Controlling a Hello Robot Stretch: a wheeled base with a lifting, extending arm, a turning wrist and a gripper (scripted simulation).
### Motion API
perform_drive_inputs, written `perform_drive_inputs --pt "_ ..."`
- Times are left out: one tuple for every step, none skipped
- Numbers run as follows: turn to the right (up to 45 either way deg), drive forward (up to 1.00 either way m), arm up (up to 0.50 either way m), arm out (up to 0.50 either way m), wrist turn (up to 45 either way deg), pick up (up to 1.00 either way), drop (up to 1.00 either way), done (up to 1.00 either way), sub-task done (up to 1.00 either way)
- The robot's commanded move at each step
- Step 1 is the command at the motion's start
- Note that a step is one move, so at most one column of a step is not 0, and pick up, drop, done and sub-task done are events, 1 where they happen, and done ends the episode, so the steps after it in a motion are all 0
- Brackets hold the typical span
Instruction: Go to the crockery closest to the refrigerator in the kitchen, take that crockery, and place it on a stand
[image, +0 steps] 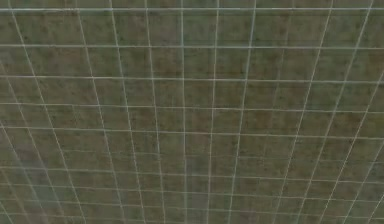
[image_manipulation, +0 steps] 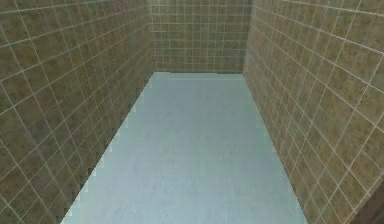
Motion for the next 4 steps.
perform_drive_inputs --pt "6.0 0.0 0.0 0.0 0.0 0.0 0.0 0.0 0.0" --pt "0.0 0.2 0.0 0.0 0.0 0.0 0.0 0.0 0.0" --pt "-45.0 0.0 0.0 0.0 0.0 0.0 0.0 0.0 0.0" --pt "0.0 0.4 0.0 0.0 0.0 0.0 0.0 0.0 0.0"
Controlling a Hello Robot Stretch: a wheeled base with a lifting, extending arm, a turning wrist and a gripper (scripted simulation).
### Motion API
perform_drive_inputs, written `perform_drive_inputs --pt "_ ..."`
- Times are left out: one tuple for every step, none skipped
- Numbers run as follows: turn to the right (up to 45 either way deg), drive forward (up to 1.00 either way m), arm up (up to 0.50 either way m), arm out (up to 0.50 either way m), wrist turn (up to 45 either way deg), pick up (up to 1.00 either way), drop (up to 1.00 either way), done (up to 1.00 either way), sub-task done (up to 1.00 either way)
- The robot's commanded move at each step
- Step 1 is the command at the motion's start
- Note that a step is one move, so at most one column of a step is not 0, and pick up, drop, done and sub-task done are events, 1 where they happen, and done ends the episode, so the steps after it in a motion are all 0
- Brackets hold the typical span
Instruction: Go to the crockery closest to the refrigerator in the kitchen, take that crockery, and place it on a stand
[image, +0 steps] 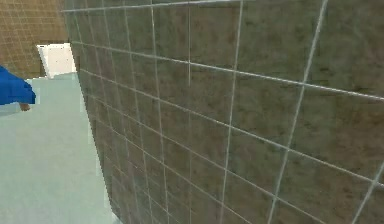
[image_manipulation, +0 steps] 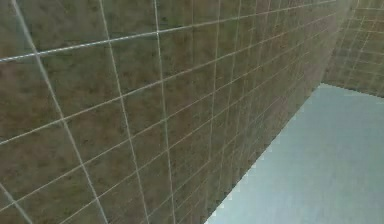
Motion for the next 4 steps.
perform_drive_inputs --pt "-42.0 0.0 0.0 0.0 0.0 0.0 0.0 0.0 0.0" --pt "0.0 1.0 0.0 0.0 0.0 0.0 0.0 0.0 0.0" --pt "-6.0 0.0 0.0 0.0 0.0 0.0 0.0 0.0 0.0" --pt "0.0 0.45 0.0 0.0 0.0 0.0 0.0 0.0 0.0"
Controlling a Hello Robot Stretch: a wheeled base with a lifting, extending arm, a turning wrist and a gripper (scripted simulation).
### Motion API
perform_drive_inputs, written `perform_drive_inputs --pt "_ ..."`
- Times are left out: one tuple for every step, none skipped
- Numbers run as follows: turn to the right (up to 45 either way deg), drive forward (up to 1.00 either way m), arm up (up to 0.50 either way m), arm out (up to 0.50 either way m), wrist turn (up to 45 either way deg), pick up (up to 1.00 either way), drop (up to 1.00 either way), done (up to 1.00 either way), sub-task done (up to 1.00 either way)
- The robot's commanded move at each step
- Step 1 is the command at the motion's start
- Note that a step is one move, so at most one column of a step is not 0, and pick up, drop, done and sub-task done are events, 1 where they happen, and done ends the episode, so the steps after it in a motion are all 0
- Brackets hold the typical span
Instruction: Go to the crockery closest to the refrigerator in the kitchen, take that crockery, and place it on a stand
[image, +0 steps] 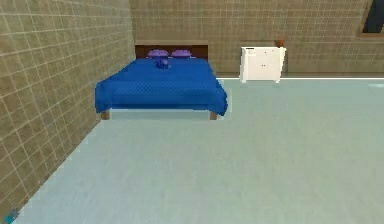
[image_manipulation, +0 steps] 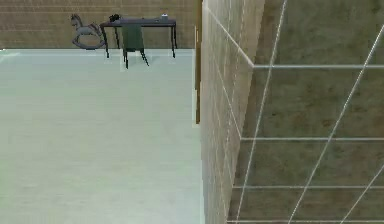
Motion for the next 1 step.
perform_drive_inputs --pt "39.0 0.0 0.0 0.0 0.0 0.0 0.0 0.0 0.0"
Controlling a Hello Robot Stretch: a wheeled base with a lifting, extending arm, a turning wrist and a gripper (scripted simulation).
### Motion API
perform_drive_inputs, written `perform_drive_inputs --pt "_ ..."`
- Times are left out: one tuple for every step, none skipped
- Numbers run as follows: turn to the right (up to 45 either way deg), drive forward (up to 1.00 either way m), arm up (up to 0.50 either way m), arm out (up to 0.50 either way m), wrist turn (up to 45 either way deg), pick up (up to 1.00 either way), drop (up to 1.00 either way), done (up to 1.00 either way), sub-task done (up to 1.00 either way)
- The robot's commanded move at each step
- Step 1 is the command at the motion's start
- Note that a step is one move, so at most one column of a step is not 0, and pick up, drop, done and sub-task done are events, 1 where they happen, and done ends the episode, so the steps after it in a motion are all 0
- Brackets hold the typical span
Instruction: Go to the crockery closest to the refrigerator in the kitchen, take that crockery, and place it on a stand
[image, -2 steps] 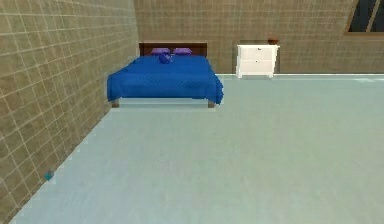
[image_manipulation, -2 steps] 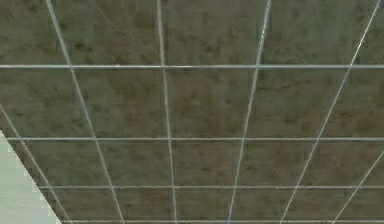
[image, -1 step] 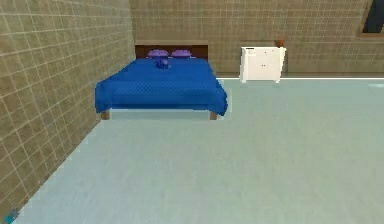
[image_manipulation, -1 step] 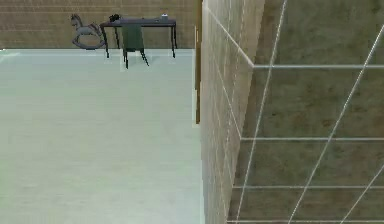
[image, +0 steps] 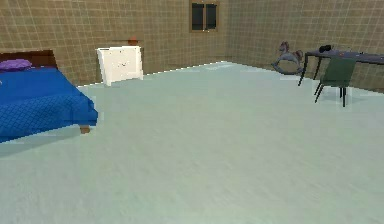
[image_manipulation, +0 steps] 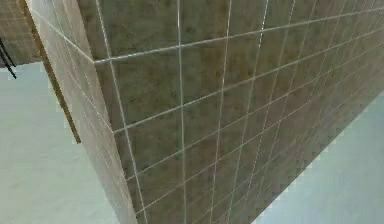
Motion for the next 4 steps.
perform_drive_inputs --pt "0.0 0.25 0.0 0.0 0.0 0.0 0.0 0.0 0.0" --pt "45.0 0.0 0.0 0.0 0.0 0.0 0.0 0.0 0.0" --pt "3.0 0.0 0.0 0.0 0.0 0.0 0.0 0.0 0.0" --pt "-45.0 0.0 0.0 0.0 0.0 0.0 0.0 0.0 0.0"
